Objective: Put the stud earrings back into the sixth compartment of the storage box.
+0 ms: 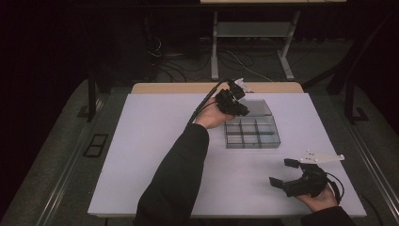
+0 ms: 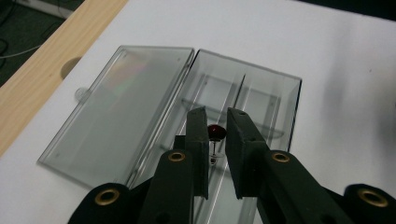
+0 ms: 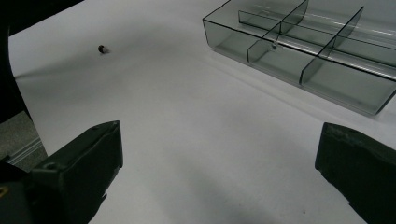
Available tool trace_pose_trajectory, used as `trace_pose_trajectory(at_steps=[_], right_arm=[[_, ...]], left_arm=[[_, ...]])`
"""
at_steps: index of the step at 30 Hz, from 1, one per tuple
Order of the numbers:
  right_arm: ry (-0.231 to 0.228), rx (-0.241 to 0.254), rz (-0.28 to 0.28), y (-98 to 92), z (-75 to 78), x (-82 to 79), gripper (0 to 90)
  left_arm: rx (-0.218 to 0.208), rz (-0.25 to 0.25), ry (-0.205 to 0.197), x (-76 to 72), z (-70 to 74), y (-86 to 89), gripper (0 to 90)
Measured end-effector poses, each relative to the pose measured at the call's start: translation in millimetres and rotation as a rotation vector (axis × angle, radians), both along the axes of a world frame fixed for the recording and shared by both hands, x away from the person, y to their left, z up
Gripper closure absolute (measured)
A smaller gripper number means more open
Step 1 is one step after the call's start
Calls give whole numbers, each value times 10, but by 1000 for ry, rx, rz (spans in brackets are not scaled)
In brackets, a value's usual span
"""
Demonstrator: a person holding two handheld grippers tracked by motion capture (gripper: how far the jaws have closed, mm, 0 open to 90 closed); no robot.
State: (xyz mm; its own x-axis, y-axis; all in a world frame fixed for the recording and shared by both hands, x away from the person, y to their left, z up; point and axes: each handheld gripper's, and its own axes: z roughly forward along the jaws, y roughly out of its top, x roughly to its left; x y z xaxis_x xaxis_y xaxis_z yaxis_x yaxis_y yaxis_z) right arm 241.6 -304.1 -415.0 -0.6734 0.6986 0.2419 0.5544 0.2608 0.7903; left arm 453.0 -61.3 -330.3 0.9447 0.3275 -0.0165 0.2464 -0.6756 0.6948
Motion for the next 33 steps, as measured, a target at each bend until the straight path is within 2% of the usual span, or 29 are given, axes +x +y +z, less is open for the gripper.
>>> trace_pose_trajectory(at_steps=[7,10,16,22,28,33], right_arm=[[-3,-2,2,3,-2,2,7],[1,-4,4,4,-2,6,7],[0,-5,6,4,-3,9,7],[-1,-4,7,5,-4,13,7],[-2,-4,9,5,-4,16,7],[-3,-3,9,2,-2,17,7]], left_arm=[[-77,14,20,58,-118,-126,780],[-110,52,41,108,-187,-155,780],[-142,87,70,190,-327,-237,780],[-150,95,92,239,-472,-313,780],[-190,113,143,261,-655,-424,780],[-167,110,151,265,-739,-516,780]])
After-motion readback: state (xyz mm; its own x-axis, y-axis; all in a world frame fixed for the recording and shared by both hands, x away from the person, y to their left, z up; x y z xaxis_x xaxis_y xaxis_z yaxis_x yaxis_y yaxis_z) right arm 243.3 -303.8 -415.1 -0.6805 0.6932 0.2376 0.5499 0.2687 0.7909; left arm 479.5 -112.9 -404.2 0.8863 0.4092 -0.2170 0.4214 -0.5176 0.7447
